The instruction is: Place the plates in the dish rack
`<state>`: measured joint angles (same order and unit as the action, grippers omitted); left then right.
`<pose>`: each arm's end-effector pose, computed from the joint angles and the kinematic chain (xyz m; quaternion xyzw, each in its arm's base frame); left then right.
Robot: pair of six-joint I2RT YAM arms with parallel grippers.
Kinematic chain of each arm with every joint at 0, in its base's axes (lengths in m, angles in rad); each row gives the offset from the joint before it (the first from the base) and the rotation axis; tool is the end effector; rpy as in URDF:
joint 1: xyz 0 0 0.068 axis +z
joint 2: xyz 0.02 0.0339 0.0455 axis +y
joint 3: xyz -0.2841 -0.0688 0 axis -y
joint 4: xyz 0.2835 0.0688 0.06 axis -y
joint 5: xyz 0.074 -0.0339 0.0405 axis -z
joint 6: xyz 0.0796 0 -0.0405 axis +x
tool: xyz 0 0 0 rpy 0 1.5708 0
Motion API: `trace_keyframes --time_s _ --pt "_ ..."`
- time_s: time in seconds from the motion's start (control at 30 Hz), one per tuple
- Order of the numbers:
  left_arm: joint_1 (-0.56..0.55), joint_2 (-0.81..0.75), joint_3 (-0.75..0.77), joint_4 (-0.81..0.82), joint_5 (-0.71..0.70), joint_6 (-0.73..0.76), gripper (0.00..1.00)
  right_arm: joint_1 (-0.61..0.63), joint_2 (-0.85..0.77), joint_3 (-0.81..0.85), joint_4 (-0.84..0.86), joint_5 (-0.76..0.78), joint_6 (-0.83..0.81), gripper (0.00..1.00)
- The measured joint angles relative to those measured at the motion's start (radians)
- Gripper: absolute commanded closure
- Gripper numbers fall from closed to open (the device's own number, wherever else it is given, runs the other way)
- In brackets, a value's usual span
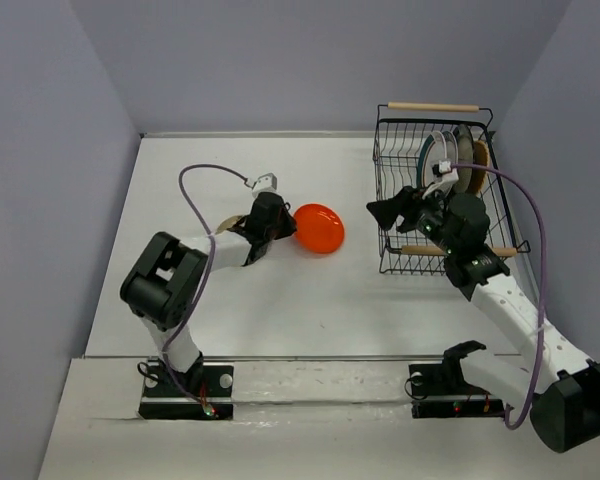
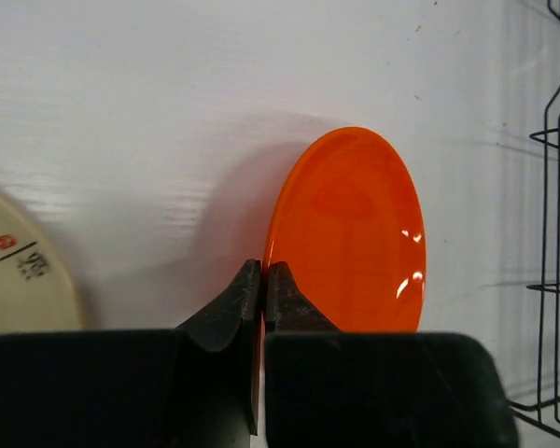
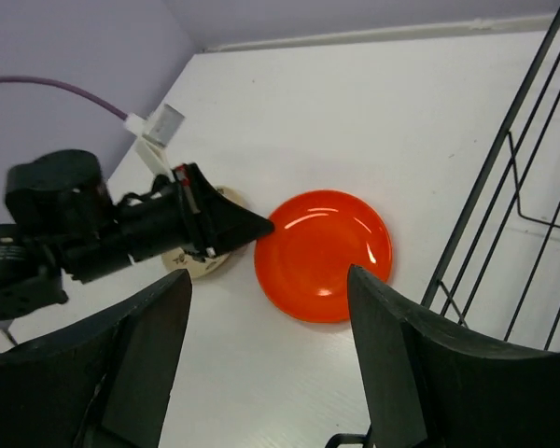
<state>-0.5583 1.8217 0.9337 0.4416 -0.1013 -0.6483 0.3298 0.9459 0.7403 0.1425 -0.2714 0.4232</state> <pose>0.3894 -0.2338 0.1405 -0.0650 0.8429 -0.2668 0.4627 0.2712 0.1154 0.3353 -0.0588 0.7259 0.3411 0.5944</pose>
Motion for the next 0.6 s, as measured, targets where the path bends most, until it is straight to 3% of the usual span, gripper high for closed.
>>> trace_keyframes --time_s 0.37,0.6 --pt "0.011 -0.647 -0.28 -0.008 0.003 0.01 0.94 0.045 0.156 0.084 -0.033 -0.131 -0.04 0.17" --pt "0.01 -0.839 -0.382 -0.012 0.068 0.0 0.94 0.107 0.272 0.176 -0.039 -0.204 -0.042 0.17"
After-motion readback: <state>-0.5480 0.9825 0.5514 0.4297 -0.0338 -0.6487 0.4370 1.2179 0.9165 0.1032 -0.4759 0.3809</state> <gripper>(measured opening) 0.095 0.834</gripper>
